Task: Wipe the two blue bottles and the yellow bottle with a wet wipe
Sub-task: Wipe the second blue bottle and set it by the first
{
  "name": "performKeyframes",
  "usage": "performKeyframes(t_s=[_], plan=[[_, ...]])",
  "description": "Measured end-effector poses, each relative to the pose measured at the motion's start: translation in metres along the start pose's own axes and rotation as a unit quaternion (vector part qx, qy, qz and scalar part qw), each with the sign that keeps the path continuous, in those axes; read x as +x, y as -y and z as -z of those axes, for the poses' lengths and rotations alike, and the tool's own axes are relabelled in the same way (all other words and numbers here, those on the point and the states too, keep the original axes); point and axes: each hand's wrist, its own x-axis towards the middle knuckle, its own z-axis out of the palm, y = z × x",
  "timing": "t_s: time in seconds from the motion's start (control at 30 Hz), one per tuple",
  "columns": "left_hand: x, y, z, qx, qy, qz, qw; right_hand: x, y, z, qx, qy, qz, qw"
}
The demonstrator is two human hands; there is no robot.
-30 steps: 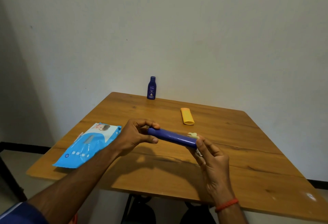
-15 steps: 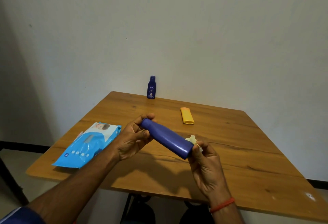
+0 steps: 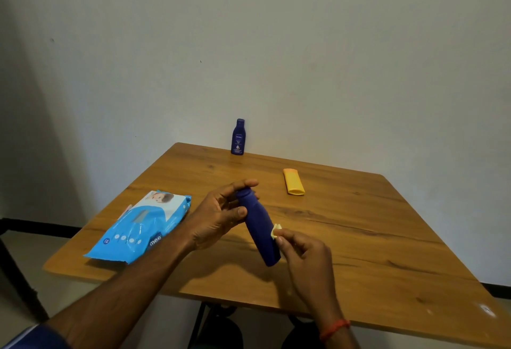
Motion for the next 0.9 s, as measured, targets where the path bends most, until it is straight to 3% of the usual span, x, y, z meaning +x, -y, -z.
performKeyframes(t_s=[0.2, 0.4, 0.57, 0.67, 0.83, 0.9], plan=[[0.001, 0.001, -0.012, 0.042, 0.023, 0.044, 0.998, 0.013, 0.018, -0.004, -0.044, -0.075, 0.193, 0.977], [0.002, 0.001, -0.017, 0.126, 0.026, 0.035, 0.991, 0.029, 0.031, -0.004, -0.019, -0.150, 0.234, 0.960], [0.002, -0.006, -0.021, 0.235, 0.003, -0.002, 0.972, 0.013, 0.025, -0.006, -0.061, -0.116, 0.324, 0.937], [0.001, -0.003, -0.022, 0.275, -0.024, -0.008, 0.961, 0.008, 0.022, -0.006, -0.011, -0.114, 0.276, 0.954], [0.004, -0.007, -0.030, 0.314, -0.036, -0.035, 0.948, 0.008, 0.025, -0.008, 0.140, -0.119, 0.084, 0.979], [0.006, -0.011, -0.033, 0.353, -0.040, -0.043, 0.934, 0.012, 0.029, -0.003, 0.155, -0.110, 0.092, 0.977]])
